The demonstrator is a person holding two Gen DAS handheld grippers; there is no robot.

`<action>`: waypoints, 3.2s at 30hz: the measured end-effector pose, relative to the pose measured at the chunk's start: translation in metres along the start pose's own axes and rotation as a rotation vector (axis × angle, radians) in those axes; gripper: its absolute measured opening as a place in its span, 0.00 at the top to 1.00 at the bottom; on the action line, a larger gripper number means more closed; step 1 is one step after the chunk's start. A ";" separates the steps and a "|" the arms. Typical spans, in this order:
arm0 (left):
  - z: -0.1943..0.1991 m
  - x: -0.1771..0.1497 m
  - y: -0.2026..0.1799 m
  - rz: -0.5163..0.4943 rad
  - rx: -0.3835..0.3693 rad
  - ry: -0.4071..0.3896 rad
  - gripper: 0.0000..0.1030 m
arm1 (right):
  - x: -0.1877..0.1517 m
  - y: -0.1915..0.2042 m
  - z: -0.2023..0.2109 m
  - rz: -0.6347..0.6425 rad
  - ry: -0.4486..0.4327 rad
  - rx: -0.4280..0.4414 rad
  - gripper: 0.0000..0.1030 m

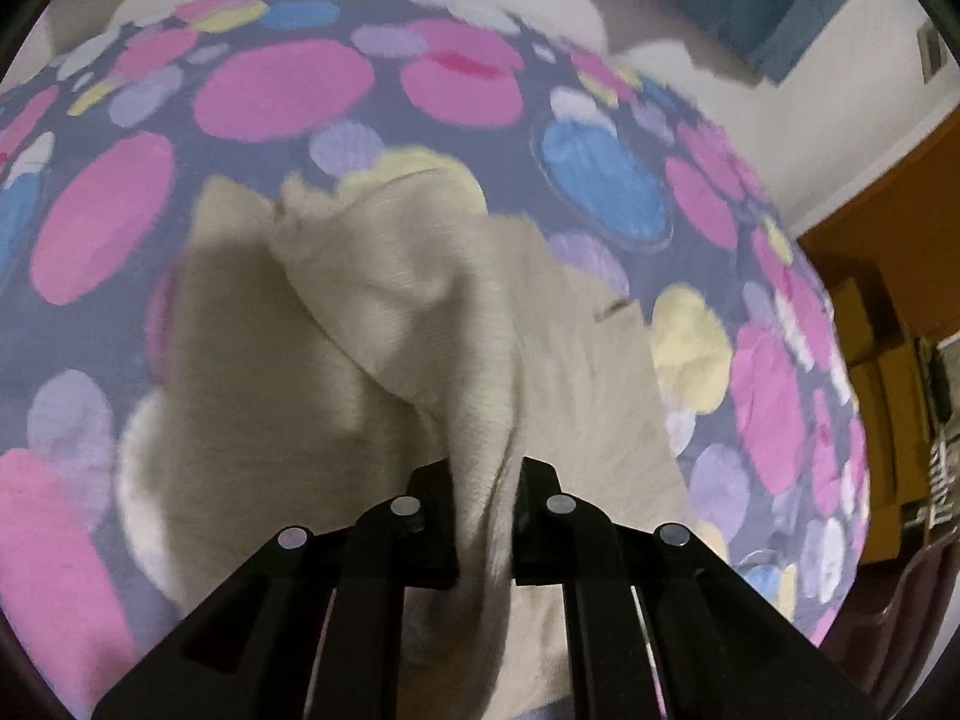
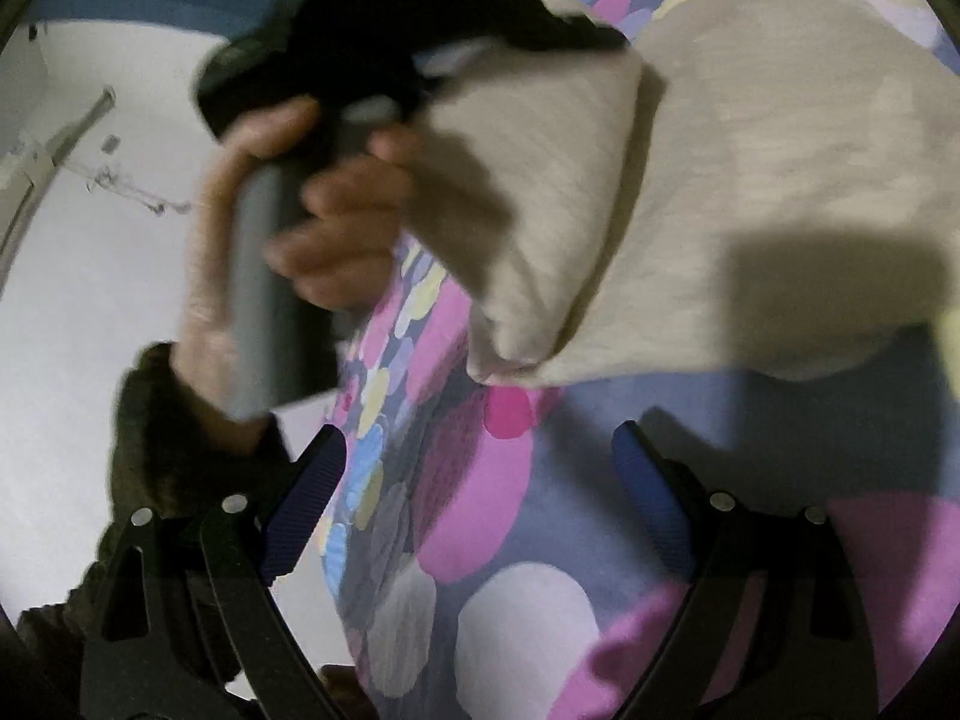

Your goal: Fold small clothes

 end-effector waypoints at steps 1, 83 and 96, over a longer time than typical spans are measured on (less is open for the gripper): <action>-0.006 -0.002 -0.004 -0.006 0.001 0.013 0.90 | 0.002 -0.001 0.001 -0.002 0.001 0.002 0.12; 0.058 -0.113 0.115 0.149 -0.278 -0.372 0.26 | 0.147 -0.077 0.014 -0.189 0.146 -0.137 0.39; 0.056 -0.112 0.116 0.149 -0.272 -0.369 0.26 | 0.123 -0.057 0.004 -0.254 0.249 -0.015 0.37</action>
Point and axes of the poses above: each gripper's, at about its wrist camera, not at the fingertips, and z roughly against the way its jaws point, y to its left, x to its top, the point moved 8 cm from there along -z, roughly the way its jaws point, and after that the axes turned 6 degrees about -z, right-handed, at the moved point
